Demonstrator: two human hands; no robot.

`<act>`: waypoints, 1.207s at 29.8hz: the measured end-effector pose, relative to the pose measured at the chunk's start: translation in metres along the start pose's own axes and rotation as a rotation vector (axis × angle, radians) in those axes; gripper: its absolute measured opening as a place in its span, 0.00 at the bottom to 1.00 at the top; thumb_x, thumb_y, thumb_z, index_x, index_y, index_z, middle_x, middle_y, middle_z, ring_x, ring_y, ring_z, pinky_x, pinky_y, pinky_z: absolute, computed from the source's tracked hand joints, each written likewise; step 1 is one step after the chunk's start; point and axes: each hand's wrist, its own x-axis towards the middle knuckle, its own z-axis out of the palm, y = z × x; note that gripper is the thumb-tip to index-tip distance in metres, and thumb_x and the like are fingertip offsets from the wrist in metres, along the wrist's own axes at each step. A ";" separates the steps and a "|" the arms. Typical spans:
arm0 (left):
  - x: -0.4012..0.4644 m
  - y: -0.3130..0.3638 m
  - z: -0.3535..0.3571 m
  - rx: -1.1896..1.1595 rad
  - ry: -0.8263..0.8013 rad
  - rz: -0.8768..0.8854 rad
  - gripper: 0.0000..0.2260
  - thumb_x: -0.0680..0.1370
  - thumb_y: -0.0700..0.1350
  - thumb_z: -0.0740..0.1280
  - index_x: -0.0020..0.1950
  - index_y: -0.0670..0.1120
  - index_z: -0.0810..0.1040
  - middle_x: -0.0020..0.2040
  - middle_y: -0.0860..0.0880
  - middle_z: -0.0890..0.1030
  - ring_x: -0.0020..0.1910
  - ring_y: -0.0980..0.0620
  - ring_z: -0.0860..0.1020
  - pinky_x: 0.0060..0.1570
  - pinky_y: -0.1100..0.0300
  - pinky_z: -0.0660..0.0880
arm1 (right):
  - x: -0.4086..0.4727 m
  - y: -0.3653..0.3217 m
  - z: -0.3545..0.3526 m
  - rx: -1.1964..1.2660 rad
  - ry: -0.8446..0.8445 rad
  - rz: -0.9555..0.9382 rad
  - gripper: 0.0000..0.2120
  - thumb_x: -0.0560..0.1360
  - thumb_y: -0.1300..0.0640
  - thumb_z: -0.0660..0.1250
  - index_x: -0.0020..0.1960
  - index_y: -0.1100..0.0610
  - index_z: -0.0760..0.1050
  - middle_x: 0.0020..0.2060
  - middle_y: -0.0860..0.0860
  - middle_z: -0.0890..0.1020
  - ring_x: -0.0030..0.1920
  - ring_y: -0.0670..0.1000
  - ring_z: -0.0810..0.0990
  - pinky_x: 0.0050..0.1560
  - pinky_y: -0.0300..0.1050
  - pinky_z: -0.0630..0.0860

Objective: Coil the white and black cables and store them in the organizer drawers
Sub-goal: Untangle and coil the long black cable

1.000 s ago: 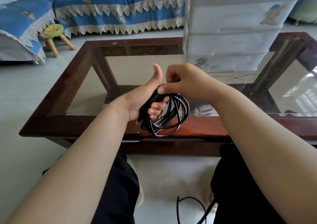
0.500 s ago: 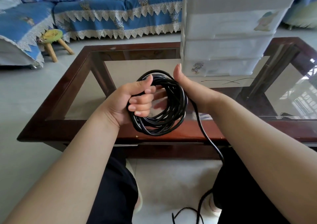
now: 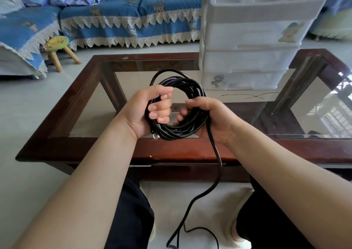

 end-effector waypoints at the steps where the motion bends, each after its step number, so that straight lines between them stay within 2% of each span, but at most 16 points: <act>1: 0.000 0.001 -0.001 -0.005 -0.026 0.000 0.11 0.76 0.44 0.61 0.33 0.47 0.68 0.19 0.55 0.62 0.17 0.59 0.60 0.22 0.66 0.63 | -0.002 0.000 0.003 0.001 0.012 -0.010 0.04 0.69 0.61 0.64 0.40 0.62 0.74 0.31 0.53 0.79 0.36 0.53 0.81 0.47 0.48 0.80; 2: 0.000 0.001 -0.001 -0.003 -0.043 0.002 0.11 0.76 0.45 0.61 0.33 0.47 0.69 0.20 0.55 0.62 0.17 0.59 0.61 0.22 0.66 0.64 | -0.003 0.000 0.006 0.013 0.028 -0.037 0.03 0.70 0.61 0.63 0.39 0.61 0.73 0.29 0.53 0.78 0.34 0.52 0.80 0.47 0.48 0.80; 6: 0.002 -0.005 0.008 -0.032 -0.076 0.029 0.14 0.77 0.51 0.65 0.35 0.47 0.70 0.21 0.55 0.65 0.19 0.59 0.64 0.25 0.66 0.68 | 0.000 0.002 0.009 0.034 0.164 -0.178 0.16 0.75 0.61 0.60 0.30 0.55 0.63 0.20 0.48 0.63 0.22 0.48 0.67 0.39 0.47 0.76; 9: 0.000 -0.016 0.016 -0.045 -0.099 0.099 0.16 0.69 0.57 0.71 0.35 0.47 0.71 0.23 0.54 0.70 0.23 0.58 0.70 0.30 0.65 0.72 | 0.000 0.002 0.007 -0.011 0.194 -0.242 0.18 0.75 0.60 0.60 0.28 0.53 0.61 0.19 0.47 0.59 0.21 0.47 0.61 0.32 0.44 0.72; 11: -0.002 -0.020 0.022 -0.051 -0.095 0.128 0.16 0.70 0.57 0.69 0.36 0.47 0.69 0.22 0.55 0.70 0.23 0.57 0.72 0.31 0.64 0.74 | -0.002 0.002 0.005 -0.046 0.184 -0.266 0.18 0.75 0.60 0.59 0.27 0.53 0.61 0.19 0.47 0.59 0.21 0.47 0.60 0.31 0.44 0.71; 13: -0.003 -0.020 0.026 -0.060 -0.085 0.125 0.15 0.74 0.56 0.64 0.36 0.47 0.68 0.19 0.56 0.66 0.19 0.59 0.67 0.29 0.64 0.72 | -0.002 0.004 0.004 -0.070 0.186 -0.261 0.18 0.75 0.60 0.59 0.28 0.53 0.61 0.19 0.47 0.59 0.21 0.47 0.60 0.31 0.44 0.71; 16: -0.003 -0.013 0.023 -0.060 0.027 0.076 0.16 0.76 0.55 0.63 0.34 0.47 0.66 0.17 0.56 0.62 0.16 0.59 0.60 0.24 0.65 0.66 | -0.002 0.003 0.004 -0.058 0.153 -0.175 0.16 0.77 0.57 0.62 0.31 0.55 0.65 0.23 0.49 0.65 0.24 0.49 0.68 0.37 0.46 0.76; 18: -0.005 -0.007 0.018 -0.053 0.088 0.034 0.16 0.76 0.55 0.63 0.33 0.48 0.65 0.17 0.56 0.60 0.15 0.59 0.58 0.22 0.65 0.63 | -0.003 -0.003 -0.003 -0.287 0.111 -0.071 0.13 0.77 0.50 0.64 0.38 0.57 0.72 0.30 0.52 0.77 0.33 0.52 0.79 0.42 0.47 0.78; 20: -0.008 -0.003 0.012 0.000 0.135 -0.006 0.17 0.75 0.55 0.65 0.32 0.48 0.65 0.17 0.55 0.59 0.15 0.59 0.57 0.21 0.65 0.62 | -0.006 -0.011 -0.011 -0.744 0.081 0.024 0.17 0.74 0.40 0.65 0.44 0.54 0.78 0.40 0.51 0.84 0.39 0.53 0.82 0.43 0.48 0.78; 21: -0.009 -0.002 0.009 0.037 0.156 -0.023 0.17 0.74 0.55 0.65 0.32 0.48 0.65 0.17 0.55 0.59 0.16 0.58 0.57 0.21 0.65 0.62 | -0.009 -0.016 -0.014 -0.916 0.051 0.054 0.17 0.72 0.37 0.64 0.42 0.50 0.79 0.38 0.50 0.85 0.35 0.52 0.81 0.38 0.45 0.76; 22: -0.011 0.000 0.006 0.069 0.170 -0.036 0.17 0.74 0.55 0.65 0.32 0.48 0.65 0.17 0.55 0.59 0.15 0.58 0.57 0.20 0.65 0.62 | -0.011 -0.023 -0.018 -1.007 0.026 0.060 0.18 0.70 0.36 0.63 0.39 0.50 0.79 0.33 0.48 0.82 0.29 0.49 0.76 0.30 0.41 0.71; 23: -0.013 0.003 0.003 0.090 0.175 -0.047 0.17 0.74 0.56 0.65 0.32 0.48 0.65 0.17 0.56 0.59 0.15 0.59 0.57 0.20 0.65 0.61 | -0.013 -0.030 -0.022 -1.014 0.028 0.037 0.19 0.69 0.35 0.62 0.37 0.51 0.76 0.27 0.47 0.77 0.25 0.46 0.70 0.24 0.37 0.65; 25: -0.017 0.006 -0.002 0.108 0.154 -0.065 0.19 0.75 0.58 0.63 0.32 0.47 0.65 0.17 0.56 0.59 0.15 0.59 0.57 0.19 0.65 0.60 | -0.014 -0.047 -0.030 -0.819 0.123 -0.057 0.21 0.69 0.35 0.62 0.35 0.53 0.70 0.25 0.44 0.67 0.23 0.43 0.61 0.20 0.33 0.58; 28: -0.018 0.003 0.000 0.067 0.038 -0.079 0.24 0.74 0.65 0.57 0.32 0.46 0.67 0.16 0.56 0.60 0.14 0.60 0.59 0.19 0.65 0.62 | -0.008 -0.052 -0.039 -0.613 0.290 -0.138 0.20 0.77 0.39 0.57 0.34 0.52 0.65 0.23 0.44 0.63 0.22 0.43 0.58 0.19 0.32 0.54; 32: -0.013 -0.003 0.004 -0.094 -0.009 -0.041 0.29 0.75 0.70 0.50 0.32 0.46 0.68 0.16 0.56 0.61 0.13 0.60 0.60 0.18 0.65 0.61 | 0.003 -0.029 -0.035 -0.671 0.413 -0.152 0.21 0.78 0.40 0.57 0.34 0.52 0.67 0.23 0.45 0.66 0.22 0.44 0.61 0.20 0.35 0.57; 36: -0.009 -0.002 -0.002 -0.229 0.091 0.015 0.23 0.81 0.60 0.53 0.32 0.47 0.67 0.16 0.55 0.61 0.13 0.58 0.59 0.19 0.66 0.60 | 0.006 -0.003 -0.028 -0.918 0.443 -0.118 0.21 0.79 0.40 0.54 0.36 0.54 0.70 0.26 0.47 0.69 0.24 0.47 0.65 0.23 0.38 0.61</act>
